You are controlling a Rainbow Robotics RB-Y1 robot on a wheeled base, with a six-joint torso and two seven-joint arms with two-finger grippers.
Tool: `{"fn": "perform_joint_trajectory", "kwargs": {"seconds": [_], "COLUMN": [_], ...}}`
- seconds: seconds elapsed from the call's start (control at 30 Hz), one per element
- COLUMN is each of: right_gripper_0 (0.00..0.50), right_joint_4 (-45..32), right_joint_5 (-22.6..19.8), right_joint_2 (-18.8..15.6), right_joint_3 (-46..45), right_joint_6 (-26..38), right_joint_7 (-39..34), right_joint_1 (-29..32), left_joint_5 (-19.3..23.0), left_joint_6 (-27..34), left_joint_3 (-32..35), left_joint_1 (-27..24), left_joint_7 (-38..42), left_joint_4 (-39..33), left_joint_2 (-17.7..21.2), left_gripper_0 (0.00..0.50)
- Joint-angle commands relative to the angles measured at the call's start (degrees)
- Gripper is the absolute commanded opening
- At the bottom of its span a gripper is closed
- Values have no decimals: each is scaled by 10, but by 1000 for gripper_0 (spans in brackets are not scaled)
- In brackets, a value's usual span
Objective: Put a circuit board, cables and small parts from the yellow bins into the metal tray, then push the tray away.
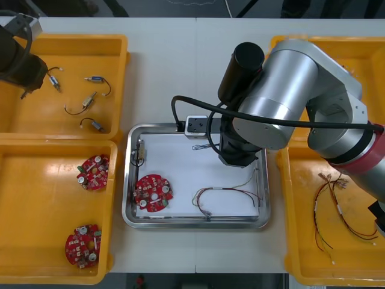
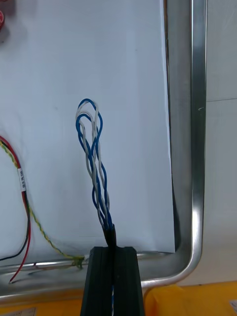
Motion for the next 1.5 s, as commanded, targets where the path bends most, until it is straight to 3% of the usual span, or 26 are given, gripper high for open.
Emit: {"fn": "perform_joint_trajectory", "kwargs": {"seconds": [0.03,0.33,0.87,0.9,0.93,0.97,1.0,1.03,1.1,1.27,1.5], "right_gripper_0": [0,0,3,81,198,269,409,474,500,500,500], "right_joint_4": [26,71,115,117,117,117,116,116,113,93,7], "right_joint_5": [21,45,72,72,72,72,72,72,72,72,71], "right_joint_2": [9,9,8,8,8,8,8,8,9,8,9], "right_joint_3": [33,64,90,90,90,90,90,90,90,83,35], "right_joint_6": [-50,-99,-139,-139,-139,-138,-137,-136,-133,-111,-21], "right_joint_7": [-13,-4,4,5,6,6,6,4,3,-2,-12], "right_joint_1": [-3,-3,-3,-3,-3,-3,-4,-3,-4,-4,-4], "left_joint_5": [-20,-42,-76,-76,-75,-75,-74,-74,-74,-74,-72], "left_joint_6": [41,106,112,112,112,112,112,112,112,111,109], "left_joint_3": [24,39,50,49,50,50,50,50,50,50,50], "left_joint_1": [6,7,34,35,35,34,35,35,35,35,35], "left_joint_7": [20,54,84,85,85,85,86,86,86,86,90], "left_joint_4": [-60,-121,-167,-167,-167,-167,-168,-168,-169,-169,-169], "left_joint_2": [-25,-65,-107,-107,-107,-107,-107,-107,-107,-107,-107], "left_gripper_0": [0,0,0,0,1,0,0,0,0,0,0]}}
